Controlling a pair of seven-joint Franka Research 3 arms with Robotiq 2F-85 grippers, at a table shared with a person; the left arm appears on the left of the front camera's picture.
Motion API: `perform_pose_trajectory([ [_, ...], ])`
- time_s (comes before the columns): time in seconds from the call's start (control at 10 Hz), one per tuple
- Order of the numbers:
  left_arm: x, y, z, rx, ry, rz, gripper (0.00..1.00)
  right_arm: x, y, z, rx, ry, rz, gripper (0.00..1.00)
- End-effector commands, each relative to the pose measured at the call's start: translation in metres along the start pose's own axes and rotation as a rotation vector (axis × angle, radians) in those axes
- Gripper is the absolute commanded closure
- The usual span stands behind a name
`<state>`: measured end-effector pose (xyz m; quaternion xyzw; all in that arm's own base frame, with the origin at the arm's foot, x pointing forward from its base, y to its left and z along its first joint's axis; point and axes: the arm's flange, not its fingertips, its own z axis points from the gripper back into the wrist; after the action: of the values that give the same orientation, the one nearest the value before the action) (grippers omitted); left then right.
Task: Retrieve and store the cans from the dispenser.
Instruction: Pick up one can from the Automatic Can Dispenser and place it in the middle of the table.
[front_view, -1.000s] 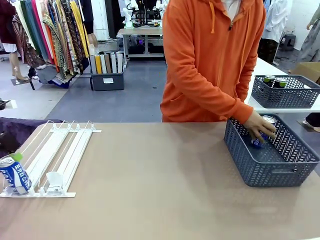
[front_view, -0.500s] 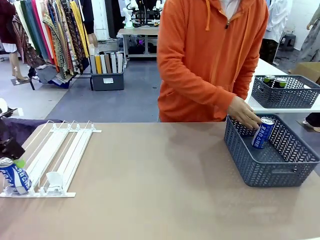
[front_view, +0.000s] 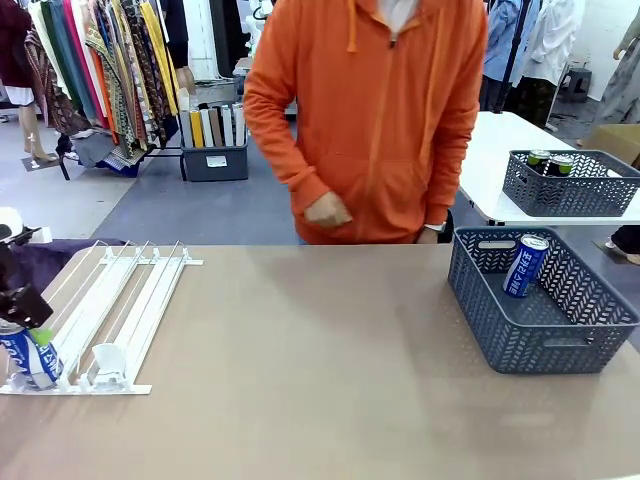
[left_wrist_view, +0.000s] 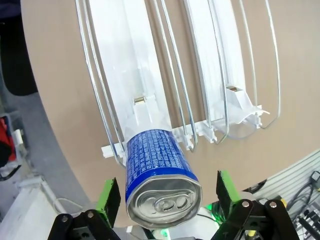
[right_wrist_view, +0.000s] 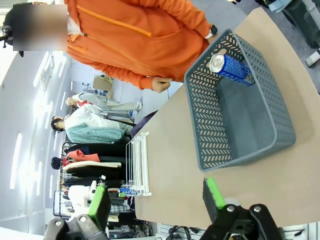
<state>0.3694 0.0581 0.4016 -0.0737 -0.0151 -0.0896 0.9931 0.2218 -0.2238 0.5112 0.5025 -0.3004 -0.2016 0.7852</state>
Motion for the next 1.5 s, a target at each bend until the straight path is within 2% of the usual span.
perform_pose_trajectory([
  [0.0, -0.006, 0.0, -0.005, 0.041, -0.003, 0.018, 0.18, 0.002, 0.001, -0.001, 0.038, -0.015, 0.022, 0.0],
  [0.1, -0.006, -0.001, -0.005, 0.043, -0.002, 0.014, 0.78, 0.002, 0.001, -0.001, 0.038, -0.015, 0.022, 0.0],
  [0.2, -0.005, -0.001, -0.005, 0.05, -0.002, 0.011, 1.0, 0.002, 0.001, -0.001, 0.038, -0.015, 0.022, 0.0],
  [0.8, -0.006, -0.001, -0.001, 0.058, -0.031, 0.001, 1.0, 0.002, 0.001, -0.001, 0.038, -0.015, 0.022, 0.0],
  [1.1, -0.012, -0.016, 0.051, 0.083, -0.108, -0.021, 1.0, 0.002, 0.001, -0.001, 0.038, -0.015, 0.022, 0.0],
  [1.4, -0.032, -0.035, 0.141, 0.0, -0.219, -0.094, 1.0, 0.002, 0.001, -0.001, 0.038, -0.015, 0.022, 0.0],
])
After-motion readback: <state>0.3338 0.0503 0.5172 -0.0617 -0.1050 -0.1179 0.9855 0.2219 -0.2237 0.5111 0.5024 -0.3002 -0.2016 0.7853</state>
